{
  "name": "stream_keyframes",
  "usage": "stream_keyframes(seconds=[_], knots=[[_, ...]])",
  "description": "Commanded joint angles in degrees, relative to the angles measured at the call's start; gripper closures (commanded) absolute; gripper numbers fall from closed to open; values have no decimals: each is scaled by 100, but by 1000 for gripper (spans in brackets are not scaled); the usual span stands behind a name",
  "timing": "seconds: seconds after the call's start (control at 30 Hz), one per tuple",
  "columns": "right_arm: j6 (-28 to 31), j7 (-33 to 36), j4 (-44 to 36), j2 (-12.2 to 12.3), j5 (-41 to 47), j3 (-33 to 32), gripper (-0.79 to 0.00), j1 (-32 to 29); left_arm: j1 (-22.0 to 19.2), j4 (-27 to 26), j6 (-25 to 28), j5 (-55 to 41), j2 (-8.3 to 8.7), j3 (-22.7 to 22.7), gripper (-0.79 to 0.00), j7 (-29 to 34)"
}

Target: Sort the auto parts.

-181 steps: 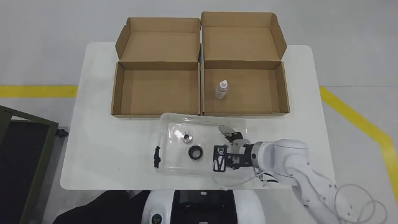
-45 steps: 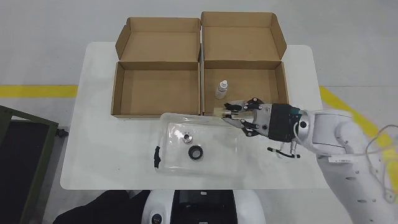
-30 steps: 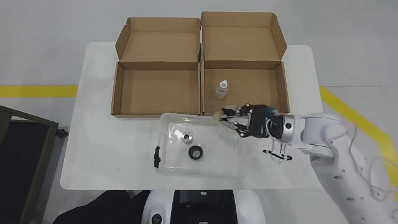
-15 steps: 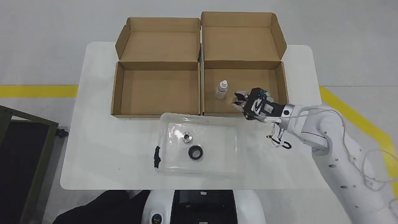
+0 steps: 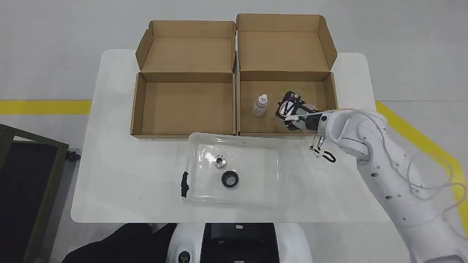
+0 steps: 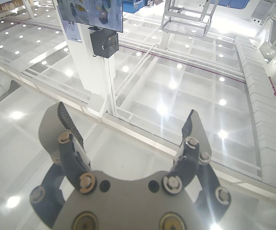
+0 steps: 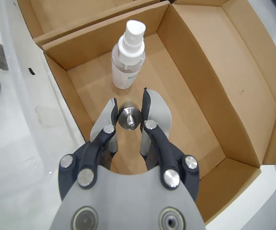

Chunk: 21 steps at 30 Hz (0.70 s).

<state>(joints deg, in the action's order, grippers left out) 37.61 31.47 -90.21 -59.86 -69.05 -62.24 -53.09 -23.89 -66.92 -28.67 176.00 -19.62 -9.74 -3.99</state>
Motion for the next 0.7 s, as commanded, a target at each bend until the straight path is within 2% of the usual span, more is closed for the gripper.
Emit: stream_keyframes(seconds=[0.0, 0.5, 0.57, 0.63, 0.67], knots=[[-13, 69, 127, -26, 11, 86, 0, 112, 0, 0, 0, 0, 0, 0, -785, 0], [-99, 349, 813, -187, -152, 583, 0, 642, 0, 0, 0, 0, 0, 0, -785, 0], [-97, 340, 879, -205, -161, 627, -43, 684, 0, 0, 0, 0, 0, 0, -785, 0], [-92, 338, 930, -222, -175, 668, -120, 727, 0, 0, 0, 0, 0, 0, -785, 0], [-90, 334, 957, -230, -180, 685, -114, 748, 0, 0, 0, 0, 0, 0, -785, 0]])
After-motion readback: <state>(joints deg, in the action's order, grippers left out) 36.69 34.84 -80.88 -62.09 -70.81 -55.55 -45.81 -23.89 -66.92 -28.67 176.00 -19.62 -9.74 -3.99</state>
